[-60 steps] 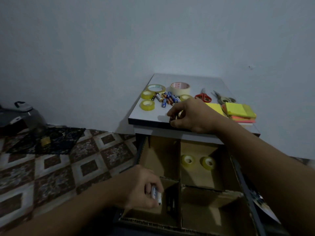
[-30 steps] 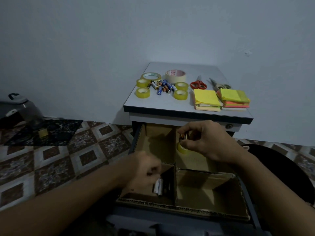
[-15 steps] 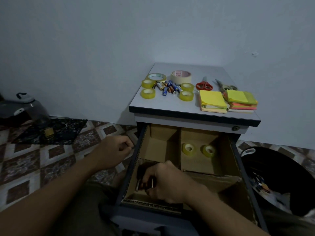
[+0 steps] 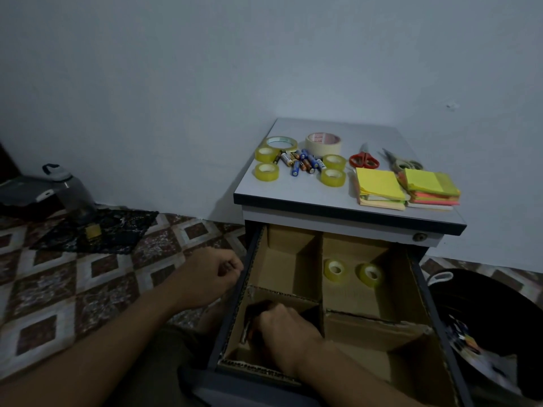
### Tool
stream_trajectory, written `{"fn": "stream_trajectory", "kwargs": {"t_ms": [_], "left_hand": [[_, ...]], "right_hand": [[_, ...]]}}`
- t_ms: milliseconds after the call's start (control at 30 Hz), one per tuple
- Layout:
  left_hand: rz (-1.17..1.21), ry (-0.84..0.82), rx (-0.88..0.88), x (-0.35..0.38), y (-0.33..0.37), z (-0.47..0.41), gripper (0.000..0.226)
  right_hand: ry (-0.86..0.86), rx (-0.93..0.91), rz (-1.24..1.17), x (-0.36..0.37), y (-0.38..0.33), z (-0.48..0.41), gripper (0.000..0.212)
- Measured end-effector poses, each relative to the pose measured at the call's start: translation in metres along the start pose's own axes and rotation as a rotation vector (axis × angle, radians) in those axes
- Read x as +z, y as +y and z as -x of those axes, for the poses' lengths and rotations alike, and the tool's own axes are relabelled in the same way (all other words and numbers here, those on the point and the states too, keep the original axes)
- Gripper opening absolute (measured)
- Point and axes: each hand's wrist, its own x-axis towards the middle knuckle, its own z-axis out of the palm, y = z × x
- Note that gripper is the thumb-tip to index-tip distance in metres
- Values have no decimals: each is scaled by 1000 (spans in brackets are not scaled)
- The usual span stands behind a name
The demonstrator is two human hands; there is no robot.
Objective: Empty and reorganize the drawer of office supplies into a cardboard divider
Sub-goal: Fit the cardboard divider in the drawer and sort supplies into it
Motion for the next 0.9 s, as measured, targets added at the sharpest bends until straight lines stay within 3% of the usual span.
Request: {"fn": "stream_trajectory", "kwargs": {"t_ms": [267,433,567,800,900], "left_hand": [[9,13,-13,-3,5,-1,10],[76,82,13,-25,19,-11,11],[93,179,57,-52,41,-33,8],[28,205,156,-81,73,-103,16],[-31,195,199,-82,82,-143,25]], "right_hand": [[-73,-14,33,-17,-6,5,21],[-30,-49,-135,-53,4,17,19],[118,-56,-260,-106,19,36,11],[585,26,-107,-206,82,12,18],[672,75,1,-235,105,-15,24]]}}
